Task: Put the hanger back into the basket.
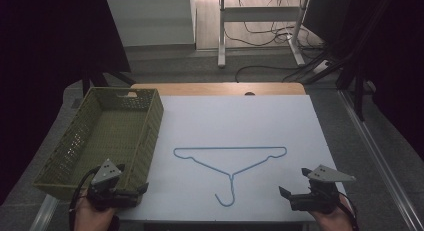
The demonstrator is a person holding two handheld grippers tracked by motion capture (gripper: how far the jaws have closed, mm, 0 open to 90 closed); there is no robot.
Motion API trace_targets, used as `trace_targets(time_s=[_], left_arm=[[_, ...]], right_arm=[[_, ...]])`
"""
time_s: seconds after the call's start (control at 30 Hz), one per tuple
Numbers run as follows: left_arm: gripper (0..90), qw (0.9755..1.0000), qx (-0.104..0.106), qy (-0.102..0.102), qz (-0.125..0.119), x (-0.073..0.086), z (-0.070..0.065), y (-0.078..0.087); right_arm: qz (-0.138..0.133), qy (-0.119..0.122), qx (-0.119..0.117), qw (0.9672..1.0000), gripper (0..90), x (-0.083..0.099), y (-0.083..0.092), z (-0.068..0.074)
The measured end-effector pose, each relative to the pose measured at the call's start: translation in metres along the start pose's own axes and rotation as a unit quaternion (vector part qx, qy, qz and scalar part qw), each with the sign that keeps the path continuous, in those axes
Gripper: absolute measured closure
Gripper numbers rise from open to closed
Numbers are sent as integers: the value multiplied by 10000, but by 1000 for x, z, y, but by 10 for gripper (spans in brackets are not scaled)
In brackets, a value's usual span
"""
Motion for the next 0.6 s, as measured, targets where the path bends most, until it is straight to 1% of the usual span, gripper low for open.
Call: trace_targets(time_s=[0.1,0.17,0.27,0.33,0.4,0.6], left_arm=[[14,10000,13,-3,19,0,0,0],[14,10000,67,38,22,0,0,0],[16,9999,95,62,12,0,0,1],[20,9999,88,48,1,0,-1,1],[25,9999,129,45,-17,-1,-3,2],[25,9999,126,-1,-16,-2,-4,1]], right_arm=[[-6,-15,-5,10000,11,0,0,0],[12,-6,-4,10000,11,0,-1,0],[27,6,6,10000,11,0,-1,0],[25,-7,9,10000,11,0,-2,0],[18,-21,18,10000,11,0,-2,0],[7,-54,31,10000,11,0,-2,-1]])
Point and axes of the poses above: each handheld gripper's, and its own axes: y roughly backward along the jaws, x roughly out of its underside, z roughly to its left, the point moved 1 cm from there along -y, roughly forward along the jaws, and after that the axes turned 3 degrees about -z, right-handed, at the moved point
